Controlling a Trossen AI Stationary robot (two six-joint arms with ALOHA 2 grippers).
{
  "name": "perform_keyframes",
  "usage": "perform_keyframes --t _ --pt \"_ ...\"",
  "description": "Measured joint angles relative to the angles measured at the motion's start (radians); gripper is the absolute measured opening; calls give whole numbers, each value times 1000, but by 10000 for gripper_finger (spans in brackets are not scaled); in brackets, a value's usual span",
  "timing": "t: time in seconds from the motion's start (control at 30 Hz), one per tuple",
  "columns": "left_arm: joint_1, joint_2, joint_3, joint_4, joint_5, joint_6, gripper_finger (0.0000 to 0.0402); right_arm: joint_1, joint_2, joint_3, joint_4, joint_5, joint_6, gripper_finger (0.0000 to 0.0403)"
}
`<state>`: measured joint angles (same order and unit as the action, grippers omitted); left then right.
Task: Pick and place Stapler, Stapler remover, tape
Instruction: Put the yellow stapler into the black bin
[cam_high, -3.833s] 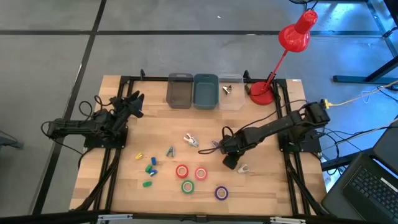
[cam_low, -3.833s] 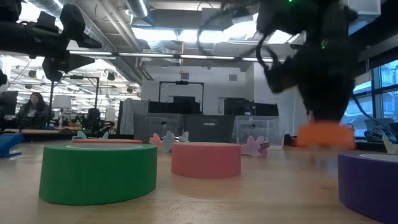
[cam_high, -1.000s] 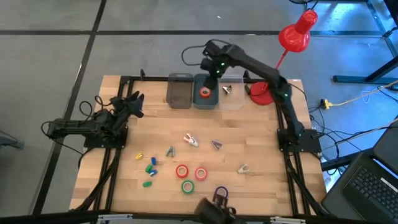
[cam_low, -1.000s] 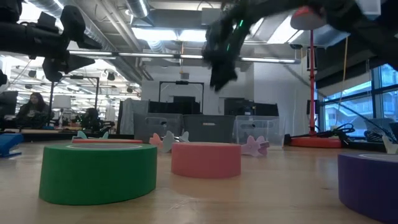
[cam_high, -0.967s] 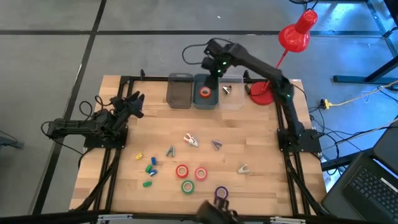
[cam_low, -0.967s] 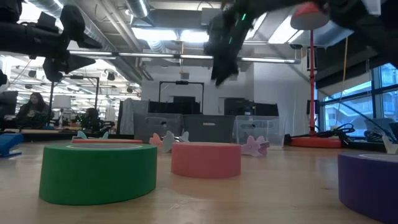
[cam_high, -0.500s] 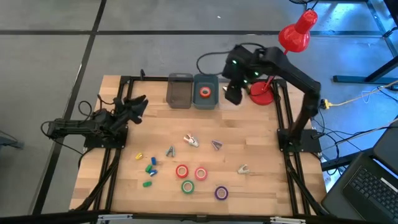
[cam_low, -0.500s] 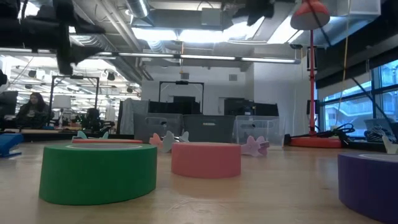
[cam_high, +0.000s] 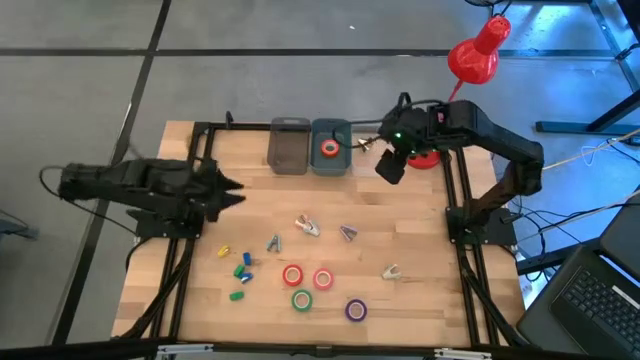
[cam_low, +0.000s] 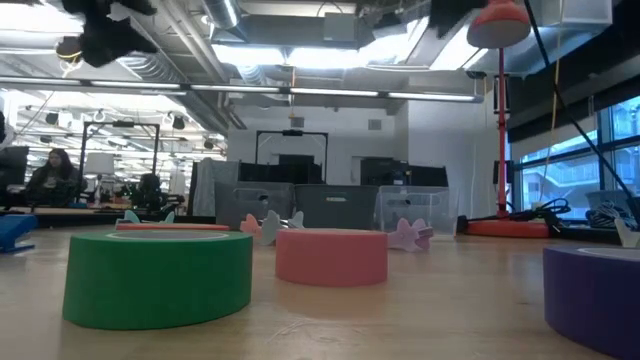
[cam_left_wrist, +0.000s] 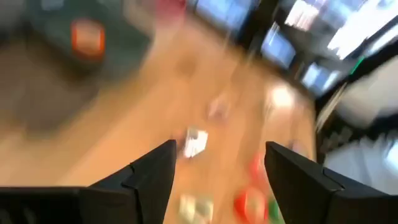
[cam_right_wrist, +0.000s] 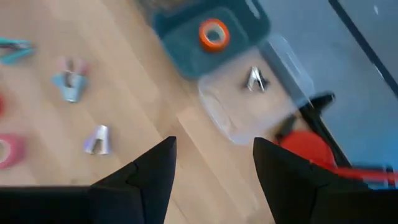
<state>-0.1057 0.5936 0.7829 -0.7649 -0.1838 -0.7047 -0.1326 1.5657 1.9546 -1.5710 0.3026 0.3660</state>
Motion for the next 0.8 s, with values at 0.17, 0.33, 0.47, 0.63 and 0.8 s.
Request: perform_keyframes --t 0.17,0.33,0.47,0.63,0.8 --pt "-69 305 149 -277 142 -231 220 -1 -66 -175 1 30 89 215" --pt "-169 520 158 -436 273 -280 219 -1 -123 -337 -3 60 140 215" --pt "-245 629 157 -440 275 -284 219 -1 -157 -420 6 71 175 215" --pt "-333 708 157 -438 258 -279 219 -1 -184 -469 10 71 207 215" --pt "-400 759 157 -440 169 -289 219 -1 -191 -475 13 71 213 215"
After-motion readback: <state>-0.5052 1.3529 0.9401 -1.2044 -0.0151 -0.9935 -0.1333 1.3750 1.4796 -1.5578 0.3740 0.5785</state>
